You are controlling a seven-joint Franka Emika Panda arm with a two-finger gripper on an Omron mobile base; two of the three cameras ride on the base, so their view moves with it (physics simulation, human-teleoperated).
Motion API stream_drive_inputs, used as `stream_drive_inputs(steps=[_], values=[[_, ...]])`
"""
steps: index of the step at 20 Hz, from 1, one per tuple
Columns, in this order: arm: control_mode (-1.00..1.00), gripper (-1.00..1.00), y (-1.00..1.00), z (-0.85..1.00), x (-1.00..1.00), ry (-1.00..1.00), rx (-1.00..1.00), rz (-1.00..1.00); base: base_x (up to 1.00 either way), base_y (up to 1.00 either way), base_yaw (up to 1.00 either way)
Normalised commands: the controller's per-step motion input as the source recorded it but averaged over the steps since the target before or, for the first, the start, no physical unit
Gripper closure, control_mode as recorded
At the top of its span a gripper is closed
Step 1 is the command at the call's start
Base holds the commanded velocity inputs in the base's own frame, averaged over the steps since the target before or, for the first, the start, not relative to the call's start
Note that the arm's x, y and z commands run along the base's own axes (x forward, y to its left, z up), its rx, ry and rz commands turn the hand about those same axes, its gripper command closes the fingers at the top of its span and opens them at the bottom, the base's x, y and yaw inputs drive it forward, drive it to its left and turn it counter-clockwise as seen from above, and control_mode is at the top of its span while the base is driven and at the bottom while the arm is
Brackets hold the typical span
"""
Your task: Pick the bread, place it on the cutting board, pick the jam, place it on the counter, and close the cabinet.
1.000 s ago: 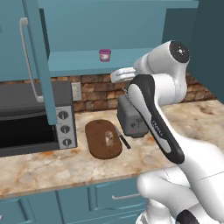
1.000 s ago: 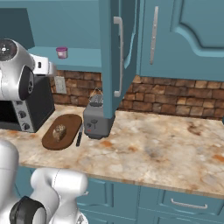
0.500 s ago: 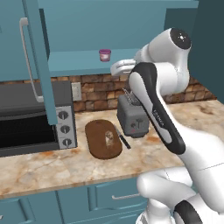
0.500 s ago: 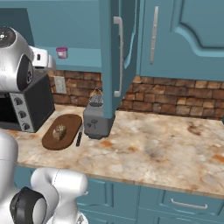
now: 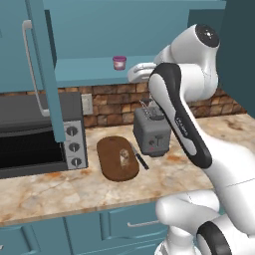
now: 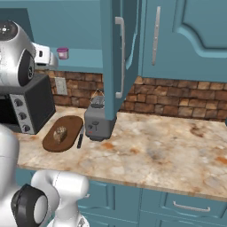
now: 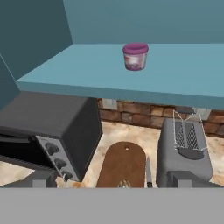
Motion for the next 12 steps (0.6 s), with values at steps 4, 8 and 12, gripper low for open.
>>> stream_drive_inputs(steps=[4, 8, 12], values=[[-1.0, -1.0, -0.08, 0.0, 0.19, 0.0, 0.0, 0.0, 0.0, 0.0, 0.0], [-1.0, -1.0, -0.05, 0.0, 0.29, 0.0, 0.0, 0.0, 0.0, 0.0, 0.0], [-1.0, -1.0, -0.05, 0.0, 0.33, 0.0, 0.0, 0.0, 0.0, 0.0, 0.0]])
